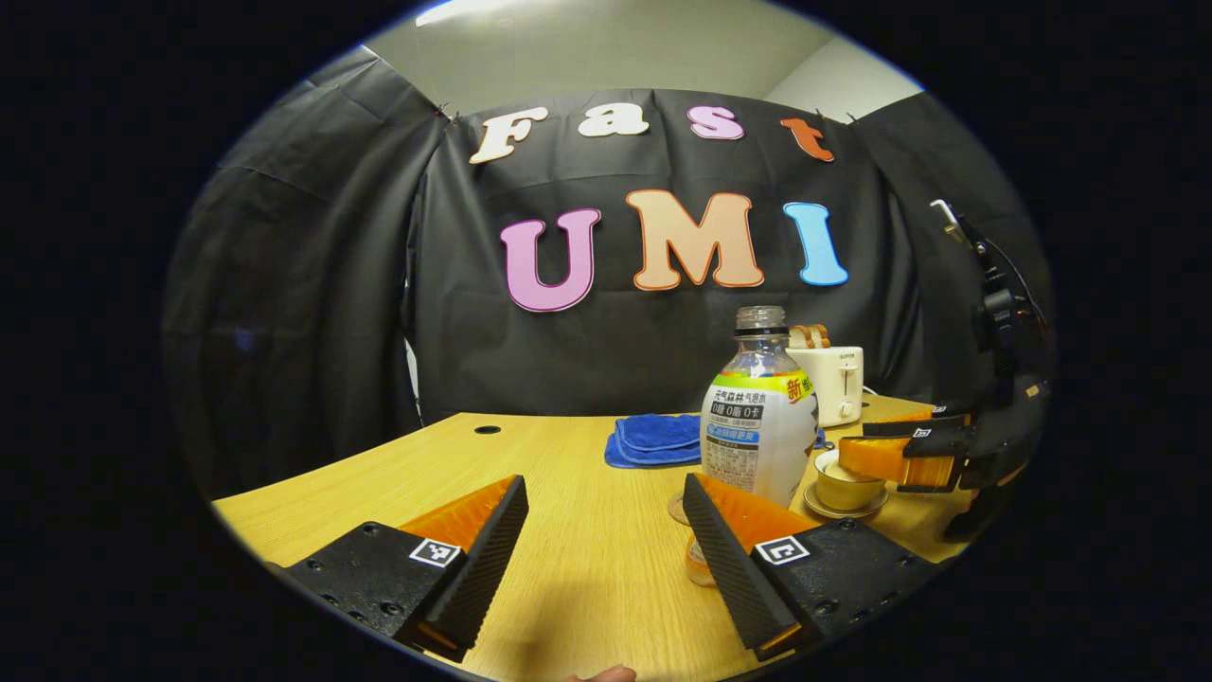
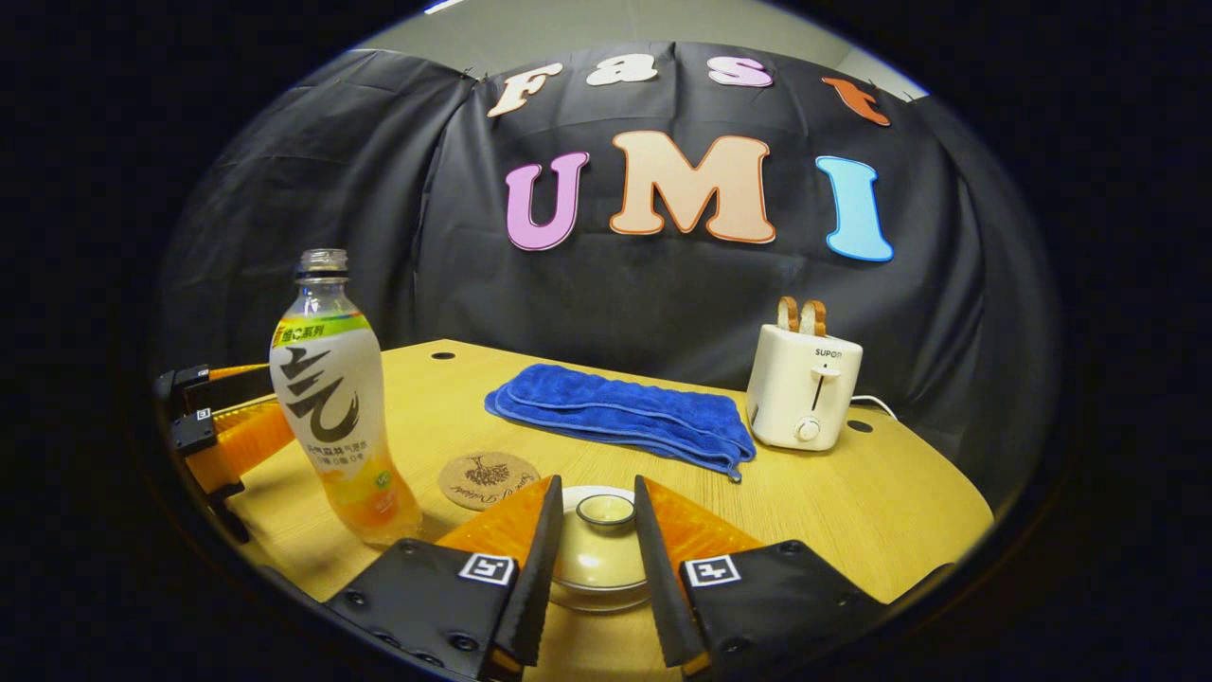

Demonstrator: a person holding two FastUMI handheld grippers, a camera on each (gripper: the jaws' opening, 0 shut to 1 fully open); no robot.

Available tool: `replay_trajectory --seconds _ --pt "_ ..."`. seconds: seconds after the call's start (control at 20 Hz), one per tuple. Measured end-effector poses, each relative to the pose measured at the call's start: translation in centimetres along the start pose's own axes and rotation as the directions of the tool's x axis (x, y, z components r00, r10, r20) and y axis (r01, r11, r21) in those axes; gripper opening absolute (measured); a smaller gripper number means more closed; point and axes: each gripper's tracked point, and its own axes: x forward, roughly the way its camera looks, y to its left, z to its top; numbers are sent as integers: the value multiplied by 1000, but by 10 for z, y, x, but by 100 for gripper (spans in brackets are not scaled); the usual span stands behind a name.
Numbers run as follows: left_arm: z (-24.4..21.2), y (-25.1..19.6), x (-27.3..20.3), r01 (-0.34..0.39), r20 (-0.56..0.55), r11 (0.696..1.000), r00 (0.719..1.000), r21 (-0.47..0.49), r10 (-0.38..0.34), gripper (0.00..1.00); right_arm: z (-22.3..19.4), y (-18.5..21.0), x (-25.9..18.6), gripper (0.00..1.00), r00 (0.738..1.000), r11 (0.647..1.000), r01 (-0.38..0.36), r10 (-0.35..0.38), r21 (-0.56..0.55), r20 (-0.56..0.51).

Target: Open the teacup lid with one hand, grasp the water bottle and pour water into the teacup with the other hand; after pouring, place the water bottle on the coaster and then close the teacup lid.

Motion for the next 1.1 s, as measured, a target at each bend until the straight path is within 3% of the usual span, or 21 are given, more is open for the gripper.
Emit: replay_trajectory --seconds 0.1,0.15,0.2,0.35,0.4,0.7,0.9,1.1 --pt "0 0 0 0 0 1000 1000 0 0 96 -1 1 1 51 1000 1000 -3 3 -8 -2" --pt "1 0 1 1 0 1000 1000 0 -1 96 0 -1 2 55 1000 1000 6 -6 -3 3" --pt "0 0 1 1 0 1000 1000 0 -1 96 -1 -2 3 35 1000 1000 -1 1 8 -6" --pt "0 0 0 1 0 1000 1000 0 -1 96 -3 -1 3 36 1000 999 -16 16 37 -5" --pt "0 1 0 -1 0 1000 1000 0 1 96 -3 0 3 29 1000 999 -19 19 42 -4" --pt "0 5 -9 -19 -5 1000 1000 -4 19 96 3 -4 -4 29 999 991 -40 38 126 18" --pt "1 -1 -20 13 -2 1000 1000 0 -13 96 18 -14 -13 28 998 985 -40 31 167 61" --pt "1 -23 -29 93 -3 996 996 -4 -93 96 30 -22 -26 28 995 983 -44 26 181 101"
